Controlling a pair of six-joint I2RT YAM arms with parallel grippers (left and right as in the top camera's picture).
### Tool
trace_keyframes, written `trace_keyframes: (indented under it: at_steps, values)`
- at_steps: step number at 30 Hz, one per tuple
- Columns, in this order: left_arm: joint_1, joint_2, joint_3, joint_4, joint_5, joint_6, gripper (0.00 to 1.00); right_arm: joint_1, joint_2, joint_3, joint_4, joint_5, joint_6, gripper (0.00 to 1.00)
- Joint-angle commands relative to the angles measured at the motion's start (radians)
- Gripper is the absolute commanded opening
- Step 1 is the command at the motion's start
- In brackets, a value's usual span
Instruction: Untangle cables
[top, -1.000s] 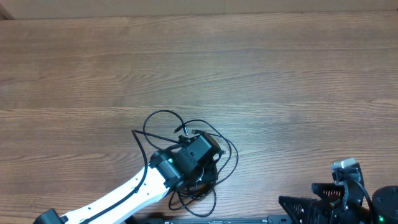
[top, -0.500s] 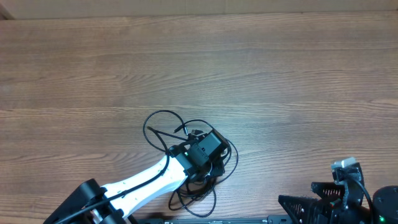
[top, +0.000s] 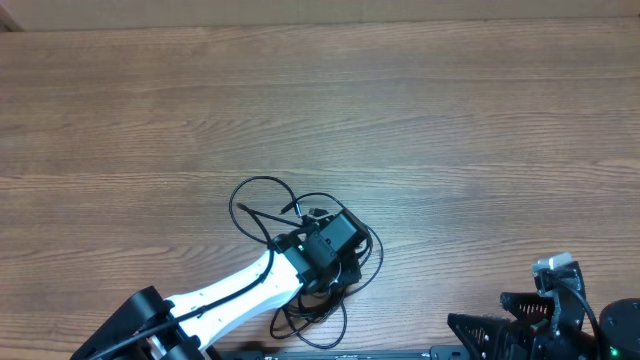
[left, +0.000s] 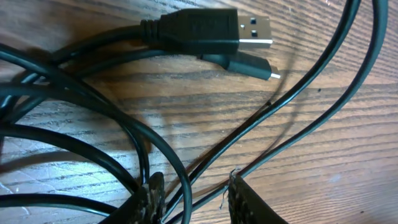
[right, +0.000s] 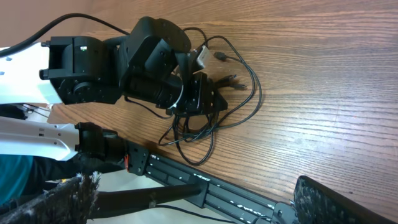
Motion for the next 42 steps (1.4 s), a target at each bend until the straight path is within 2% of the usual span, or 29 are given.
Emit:
trace_keyframes:
  at_steps: [1, 10, 14, 17, 19, 22, 26, 31, 36, 42]
  values:
    - [-0.024, 0.005, -0.005, 0.002, -0.037, -0.003, 0.31, -0.001, -0.001, 0.015, 0.009, -0.007, 0.001, 1.00]
    - [-0.058, 0.012, -0.006, 0.013, -0.093, -0.024, 0.30, -0.001, -0.001, 0.015, 0.008, -0.008, 0.001, 1.00]
    - [-0.058, 0.063, -0.006, 0.026, -0.094, -0.070, 0.16, -0.001, -0.001, 0.015, 0.008, -0.008, 0.001, 1.00]
    - [-0.056, 0.108, -0.006, 0.068, -0.041, -0.077, 0.04, -0.001, -0.001, 0.015, 0.009, -0.027, 0.001, 1.00]
    - [-0.056, 0.116, -0.005, 0.091, -0.024, -0.066, 0.04, -0.001, -0.001, 0.015, 0.009, -0.045, 0.000, 1.00]
    - [-0.030, 0.088, 0.025, 0.098, -0.025, 0.064, 0.04, -0.001, -0.001, 0.015, 0.010, -0.050, 0.001, 1.00]
    - [0.060, -0.014, 0.155, 0.016, -0.013, 0.272, 0.04, -0.001, -0.001, 0.015, 0.021, -0.116, 0.001, 1.00]
    - [0.199, -0.150, 0.392, -0.020, 0.132, 0.509, 0.04, -0.001, -0.001, 0.015, 0.122, -0.171, 0.000, 1.00]
    - [0.264, -0.238, 0.534, -0.028, 0.193, 0.572, 0.04, -0.001, 0.000, 0.013, 0.216, -0.169, 0.000, 1.00]
    - [0.279, -0.320, 0.554, -0.030, 0.192, 0.591, 0.04, -0.001, 0.001, 0.002, 0.239, -0.090, 0.009, 1.00]
